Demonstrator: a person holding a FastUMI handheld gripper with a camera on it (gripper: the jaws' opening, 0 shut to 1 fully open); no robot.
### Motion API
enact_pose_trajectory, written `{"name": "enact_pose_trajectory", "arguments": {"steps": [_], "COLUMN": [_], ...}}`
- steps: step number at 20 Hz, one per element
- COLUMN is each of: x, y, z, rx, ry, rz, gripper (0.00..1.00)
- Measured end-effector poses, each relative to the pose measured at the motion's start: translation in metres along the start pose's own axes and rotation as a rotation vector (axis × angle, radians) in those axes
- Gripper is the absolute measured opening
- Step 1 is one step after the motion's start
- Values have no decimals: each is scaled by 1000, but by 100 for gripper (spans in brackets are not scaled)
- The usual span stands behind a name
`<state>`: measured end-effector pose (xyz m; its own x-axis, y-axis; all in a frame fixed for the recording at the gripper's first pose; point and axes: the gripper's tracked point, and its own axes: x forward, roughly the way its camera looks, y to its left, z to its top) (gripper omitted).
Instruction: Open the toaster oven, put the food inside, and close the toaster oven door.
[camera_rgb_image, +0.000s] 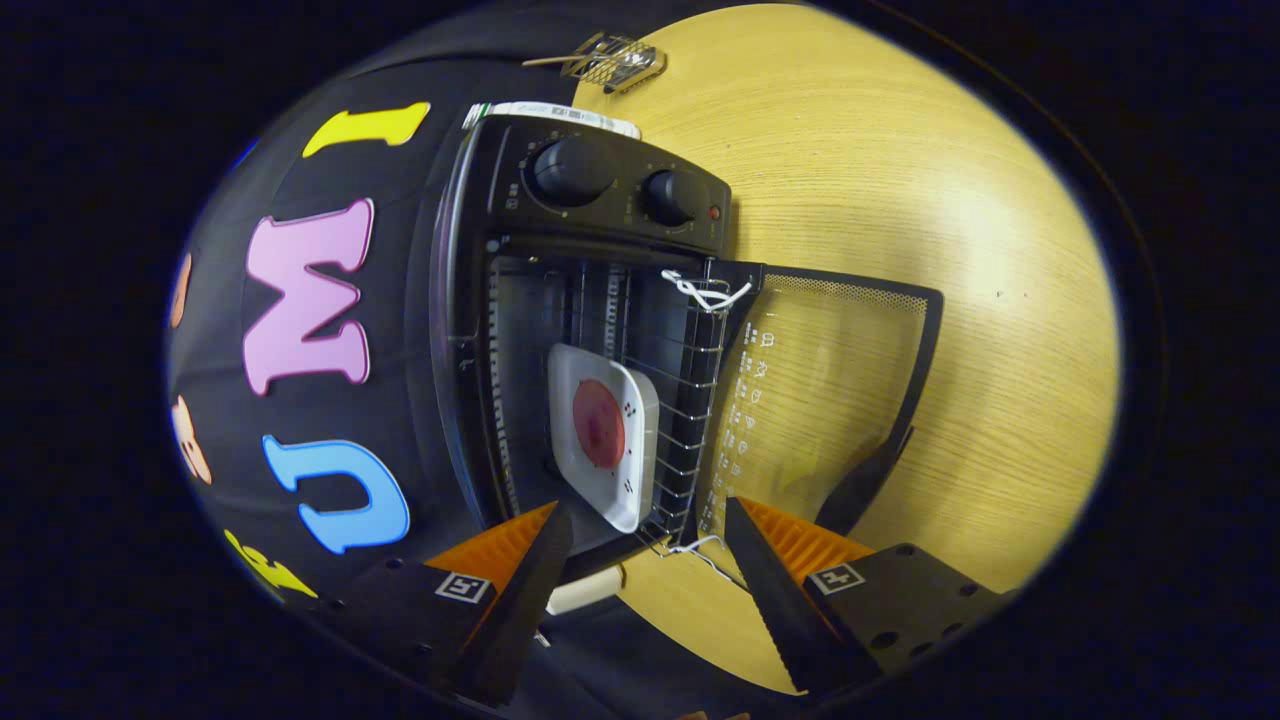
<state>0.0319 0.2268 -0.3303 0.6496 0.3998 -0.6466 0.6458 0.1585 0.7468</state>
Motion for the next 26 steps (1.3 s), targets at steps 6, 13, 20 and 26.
{"name": "enact_pose_trajectory", "arguments": {"steps": [6, 13, 20, 26], "x": [-54, -96, -90, -58], "y": [5, -5, -58, -133], "z": [-12, -6, -41, -57], "rx": [-319, -1003, -1289, -1388], "ry": [66, -87, -36, 66], "rz": [71, 62, -44, -228], "gripper": [99, 99, 99, 99]}}
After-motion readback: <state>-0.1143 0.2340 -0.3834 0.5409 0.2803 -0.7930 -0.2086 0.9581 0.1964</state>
